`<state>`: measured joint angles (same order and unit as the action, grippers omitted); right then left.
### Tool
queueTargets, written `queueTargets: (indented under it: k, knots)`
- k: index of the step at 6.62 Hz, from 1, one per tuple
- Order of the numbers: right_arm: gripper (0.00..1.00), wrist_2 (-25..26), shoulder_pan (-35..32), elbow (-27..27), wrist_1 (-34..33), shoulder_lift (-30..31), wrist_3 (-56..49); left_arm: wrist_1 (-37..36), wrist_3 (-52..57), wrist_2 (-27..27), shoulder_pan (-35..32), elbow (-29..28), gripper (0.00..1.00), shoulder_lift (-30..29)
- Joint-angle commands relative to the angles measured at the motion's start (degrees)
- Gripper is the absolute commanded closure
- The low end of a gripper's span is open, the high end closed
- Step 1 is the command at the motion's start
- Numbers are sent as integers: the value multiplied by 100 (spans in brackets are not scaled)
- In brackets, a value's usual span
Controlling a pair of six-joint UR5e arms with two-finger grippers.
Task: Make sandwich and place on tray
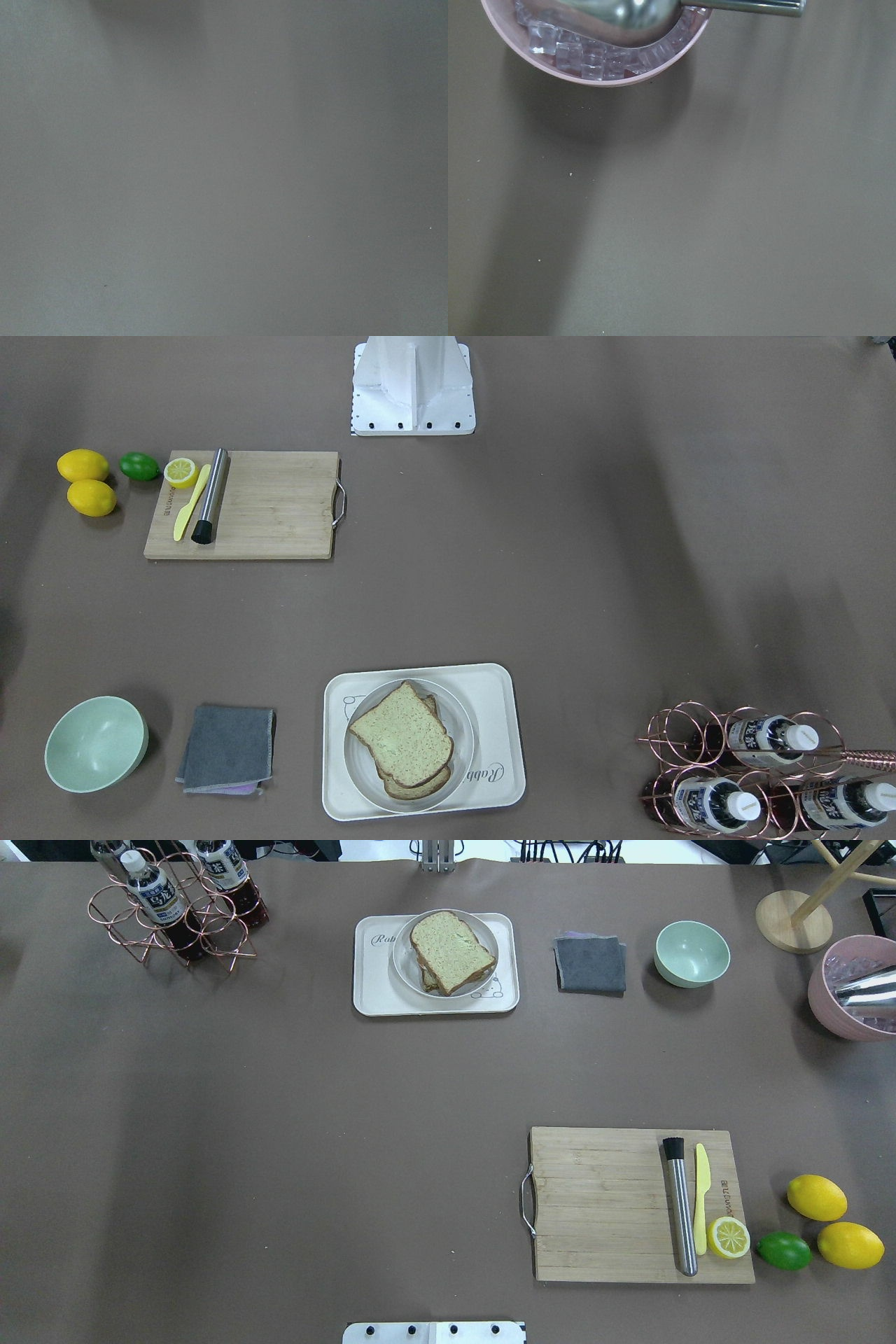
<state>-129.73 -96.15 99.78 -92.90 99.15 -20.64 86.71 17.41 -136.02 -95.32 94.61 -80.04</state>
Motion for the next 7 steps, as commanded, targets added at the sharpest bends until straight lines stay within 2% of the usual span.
queueTargets:
  k: [1,7]
  knots:
    - [0,26,26,-46,0,8,-10,13,8,-3,13,-92,1,41]
    - [0,-202,26,-222,0,52,-19,83,8,14,13,-197,1,68]
